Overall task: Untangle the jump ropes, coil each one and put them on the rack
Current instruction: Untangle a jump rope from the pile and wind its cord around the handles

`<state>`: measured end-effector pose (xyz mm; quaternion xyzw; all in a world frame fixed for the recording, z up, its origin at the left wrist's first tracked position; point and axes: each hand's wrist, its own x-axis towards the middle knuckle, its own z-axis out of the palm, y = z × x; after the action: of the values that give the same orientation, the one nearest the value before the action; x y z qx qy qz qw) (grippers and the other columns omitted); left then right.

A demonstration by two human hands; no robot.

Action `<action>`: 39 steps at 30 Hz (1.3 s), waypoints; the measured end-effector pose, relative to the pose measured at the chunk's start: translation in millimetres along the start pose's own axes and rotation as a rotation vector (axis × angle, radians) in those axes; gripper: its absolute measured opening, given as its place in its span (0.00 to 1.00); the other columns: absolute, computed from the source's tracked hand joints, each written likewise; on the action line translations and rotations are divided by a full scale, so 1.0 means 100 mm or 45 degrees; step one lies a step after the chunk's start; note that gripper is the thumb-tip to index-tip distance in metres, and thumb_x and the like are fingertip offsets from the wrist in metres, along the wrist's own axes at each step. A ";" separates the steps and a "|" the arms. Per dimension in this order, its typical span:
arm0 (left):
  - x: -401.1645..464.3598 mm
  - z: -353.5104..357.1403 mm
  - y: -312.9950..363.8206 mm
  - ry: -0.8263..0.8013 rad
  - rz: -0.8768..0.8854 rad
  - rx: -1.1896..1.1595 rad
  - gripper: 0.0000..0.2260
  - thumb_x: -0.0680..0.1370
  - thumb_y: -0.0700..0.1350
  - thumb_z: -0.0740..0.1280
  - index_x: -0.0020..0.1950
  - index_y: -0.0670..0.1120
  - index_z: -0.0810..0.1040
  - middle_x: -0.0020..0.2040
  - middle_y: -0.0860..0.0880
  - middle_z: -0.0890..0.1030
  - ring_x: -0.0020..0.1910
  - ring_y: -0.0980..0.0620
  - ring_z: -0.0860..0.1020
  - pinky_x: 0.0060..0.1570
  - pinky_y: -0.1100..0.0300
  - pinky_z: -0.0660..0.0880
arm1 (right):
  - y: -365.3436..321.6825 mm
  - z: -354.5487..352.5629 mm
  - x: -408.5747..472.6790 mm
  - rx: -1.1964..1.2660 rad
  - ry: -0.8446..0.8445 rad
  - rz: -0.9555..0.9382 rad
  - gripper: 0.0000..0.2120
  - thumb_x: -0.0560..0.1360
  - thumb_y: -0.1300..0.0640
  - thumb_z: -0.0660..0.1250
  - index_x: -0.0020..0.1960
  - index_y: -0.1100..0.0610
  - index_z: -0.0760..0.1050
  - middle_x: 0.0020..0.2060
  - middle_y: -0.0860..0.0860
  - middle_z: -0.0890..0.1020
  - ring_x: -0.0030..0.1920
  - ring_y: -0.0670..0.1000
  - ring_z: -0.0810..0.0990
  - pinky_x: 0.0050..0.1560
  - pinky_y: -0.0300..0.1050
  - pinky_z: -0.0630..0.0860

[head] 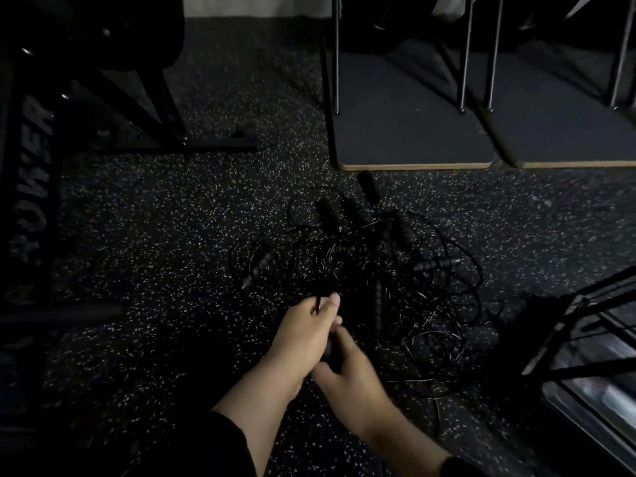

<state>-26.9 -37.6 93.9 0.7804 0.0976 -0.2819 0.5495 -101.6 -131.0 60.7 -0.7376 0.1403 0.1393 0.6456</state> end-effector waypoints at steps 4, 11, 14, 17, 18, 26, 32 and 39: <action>-0.42 0.01 0.20 0.062 0.090 -0.087 0.12 0.86 0.50 0.58 0.52 0.55 0.82 0.45 0.55 0.86 0.38 0.61 0.81 0.44 0.62 0.75 | -0.41 -0.10 -0.39 -0.062 -0.021 -0.057 0.23 0.77 0.56 0.71 0.67 0.38 0.71 0.53 0.38 0.84 0.54 0.39 0.83 0.56 0.38 0.79; -1.26 -0.16 0.68 0.173 0.276 -0.339 0.14 0.86 0.54 0.57 0.55 0.61 0.82 0.45 0.55 0.86 0.47 0.57 0.85 0.49 0.57 0.82 | -1.09 -0.35 -1.00 0.156 0.100 -0.011 0.09 0.81 0.56 0.69 0.61 0.48 0.79 0.51 0.43 0.87 0.52 0.42 0.84 0.52 0.35 0.79; -1.64 -0.28 0.80 0.119 0.300 -0.294 0.13 0.86 0.55 0.58 0.56 0.63 0.82 0.37 0.54 0.80 0.38 0.57 0.81 0.46 0.59 0.80 | -1.28 -0.44 -1.25 0.189 0.287 0.024 0.08 0.83 0.47 0.64 0.56 0.44 0.82 0.47 0.38 0.87 0.48 0.35 0.83 0.50 0.35 0.77; -1.98 -0.26 0.73 0.010 0.267 -0.214 0.12 0.85 0.56 0.59 0.56 0.64 0.83 0.35 0.54 0.75 0.35 0.57 0.76 0.43 0.60 0.77 | -1.36 -0.44 -1.46 0.331 0.151 0.137 0.13 0.83 0.43 0.63 0.60 0.45 0.83 0.53 0.44 0.87 0.57 0.46 0.84 0.65 0.52 0.77; -2.06 -0.23 0.69 -0.017 0.243 -0.191 0.12 0.85 0.57 0.60 0.54 0.64 0.84 0.34 0.54 0.75 0.34 0.57 0.76 0.40 0.62 0.76 | -1.38 -0.42 -1.53 0.437 0.114 0.162 0.14 0.83 0.43 0.63 0.60 0.46 0.84 0.54 0.49 0.87 0.57 0.52 0.85 0.64 0.58 0.78; -2.11 -0.13 0.65 -0.167 0.195 0.220 0.29 0.82 0.66 0.55 0.41 0.48 0.85 0.28 0.52 0.76 0.28 0.52 0.75 0.38 0.55 0.77 | -1.41 -0.51 -1.34 1.242 0.236 0.462 0.14 0.84 0.57 0.64 0.67 0.62 0.76 0.44 0.55 0.86 0.34 0.53 0.81 0.33 0.47 0.79; -1.74 -0.24 0.70 0.136 0.227 0.368 0.25 0.84 0.64 0.52 0.47 0.50 0.82 0.32 0.49 0.83 0.23 0.57 0.77 0.31 0.58 0.76 | -1.49 -0.60 -1.15 0.949 0.235 0.422 0.08 0.83 0.61 0.64 0.56 0.64 0.79 0.28 0.50 0.71 0.28 0.47 0.70 0.31 0.42 0.70; -1.41 -0.37 0.77 0.042 -0.171 -0.120 0.25 0.80 0.69 0.59 0.52 0.52 0.85 0.41 0.47 0.88 0.27 0.50 0.79 0.30 0.58 0.75 | -1.53 -0.57 -1.07 0.317 0.150 0.245 0.12 0.82 0.58 0.64 0.46 0.57 0.85 0.33 0.50 0.80 0.37 0.48 0.78 0.44 0.46 0.76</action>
<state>-95.3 -10.2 241.8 0.7499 0.1719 -0.3005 0.5637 -139.5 -164.7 248.9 -0.6420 0.2640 0.1384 0.7064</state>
